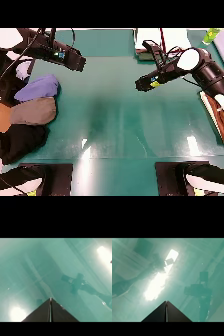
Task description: Fold the shirts.
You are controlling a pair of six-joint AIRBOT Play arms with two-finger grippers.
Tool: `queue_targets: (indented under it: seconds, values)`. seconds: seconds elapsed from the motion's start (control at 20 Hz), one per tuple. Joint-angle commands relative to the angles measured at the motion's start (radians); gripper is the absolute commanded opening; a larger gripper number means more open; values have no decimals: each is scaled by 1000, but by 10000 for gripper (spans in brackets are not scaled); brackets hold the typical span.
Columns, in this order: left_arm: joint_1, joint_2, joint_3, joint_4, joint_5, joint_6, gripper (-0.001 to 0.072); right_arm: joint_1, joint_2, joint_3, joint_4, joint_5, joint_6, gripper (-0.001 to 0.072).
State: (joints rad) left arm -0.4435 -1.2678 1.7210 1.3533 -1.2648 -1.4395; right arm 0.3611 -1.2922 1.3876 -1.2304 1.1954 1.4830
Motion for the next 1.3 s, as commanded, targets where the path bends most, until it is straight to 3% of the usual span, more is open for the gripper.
queue_targets:
  seconds: [0.0, 0.45, 0.65, 0.7, 0.75, 0.8, 0.85, 0.9, 1.25]
  values:
    - [0, 0, 0, 0, 0, 0, 32, 0, 0, 1, 0, 0, 0, 21]
    - [0, 0, 0, 0, 6, 1, 32, 5, 0, 1, 2, 0, 0, 21]
    - [0, 0, 0, 4, 186, 10, 32, 5, 0, 1, 2, -1, 0, 21]
    - [6, -2, 0, 53, 208, 28, 74, 5, 0, 1, 2, -1, 0, 21]
    - [17, -6, -2, 151, 219, -14, 387, 5, 0, 1, 2, 0, 0, 21]
    - [43, -18, -6, 268, 222, -120, 585, 5, 0, 1, 1, -1, 0, 21]
    - [94, -39, -19, 362, 213, -193, 581, 5, 0, 1, 1, -5, 0, 21]
    - [159, -64, -42, 393, 200, -214, 581, 5, 0, 1, 2, -10, 0, 21]
    - [478, -277, -285, 373, 177, -265, 582, 5, 0, 1, 1, -30, 0, 21]
